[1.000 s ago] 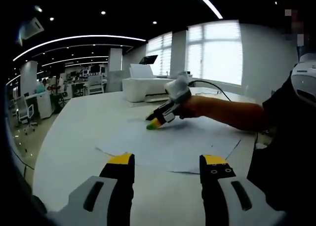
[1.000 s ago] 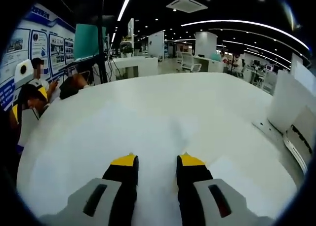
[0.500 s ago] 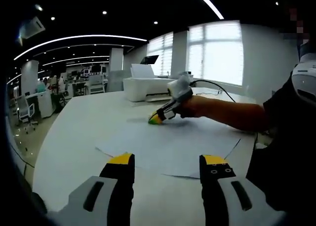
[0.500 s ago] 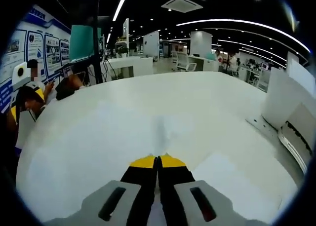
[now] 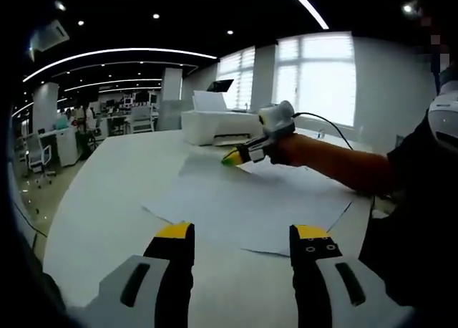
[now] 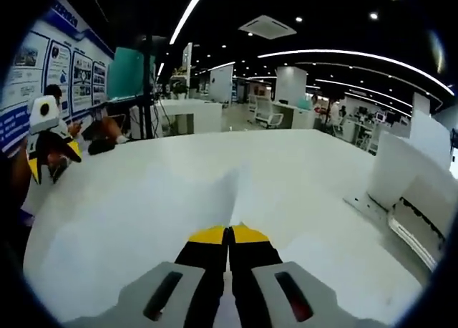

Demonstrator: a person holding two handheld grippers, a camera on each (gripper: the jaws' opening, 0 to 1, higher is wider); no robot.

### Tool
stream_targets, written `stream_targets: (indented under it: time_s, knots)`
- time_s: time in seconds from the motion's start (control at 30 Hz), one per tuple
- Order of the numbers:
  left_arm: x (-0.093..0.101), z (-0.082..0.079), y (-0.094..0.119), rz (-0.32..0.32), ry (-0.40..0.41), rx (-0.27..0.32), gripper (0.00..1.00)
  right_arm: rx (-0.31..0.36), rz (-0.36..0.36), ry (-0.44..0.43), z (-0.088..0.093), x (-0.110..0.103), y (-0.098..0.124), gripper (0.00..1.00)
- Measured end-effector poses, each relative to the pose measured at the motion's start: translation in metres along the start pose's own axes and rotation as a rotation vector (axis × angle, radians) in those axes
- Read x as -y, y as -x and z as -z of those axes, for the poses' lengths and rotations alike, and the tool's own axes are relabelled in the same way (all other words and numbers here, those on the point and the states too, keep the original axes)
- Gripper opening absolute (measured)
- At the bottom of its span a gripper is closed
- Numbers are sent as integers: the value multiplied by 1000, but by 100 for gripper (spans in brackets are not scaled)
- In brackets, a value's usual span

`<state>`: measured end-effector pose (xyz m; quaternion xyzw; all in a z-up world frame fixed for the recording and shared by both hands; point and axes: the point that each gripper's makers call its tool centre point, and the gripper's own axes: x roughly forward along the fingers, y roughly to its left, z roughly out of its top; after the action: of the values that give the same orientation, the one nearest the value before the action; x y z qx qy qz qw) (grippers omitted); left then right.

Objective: Organize the stack of printing papers by aligning and flattening the scattered papers on the table

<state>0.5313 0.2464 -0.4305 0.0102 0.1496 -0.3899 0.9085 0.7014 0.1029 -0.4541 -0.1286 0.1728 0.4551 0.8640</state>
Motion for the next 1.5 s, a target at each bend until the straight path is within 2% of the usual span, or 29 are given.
stream_targets:
  time_s: [0.2, 0.4, 0.97, 1.23, 1.5]
  knots:
    - [3, -1, -6, 6, -1, -3, 59, 64, -2, 25, -19, -5, 19, 0]
    - [5, -5, -9, 6, -5, 0, 61, 130, -11, 30, -35, 0, 31, 0]
    - [3, -8, -19, 2, 9, 5, 63, 284, -60, 74, -79, -25, 79, 0]
    - [5, -15, -22, -4, 4, 16, 65, 319, -81, 90, -89, -38, 98, 0]
    - [6, -33, -19, -26, -65, 21, 65, 343, -104, 121, -98, -51, 112, 0]
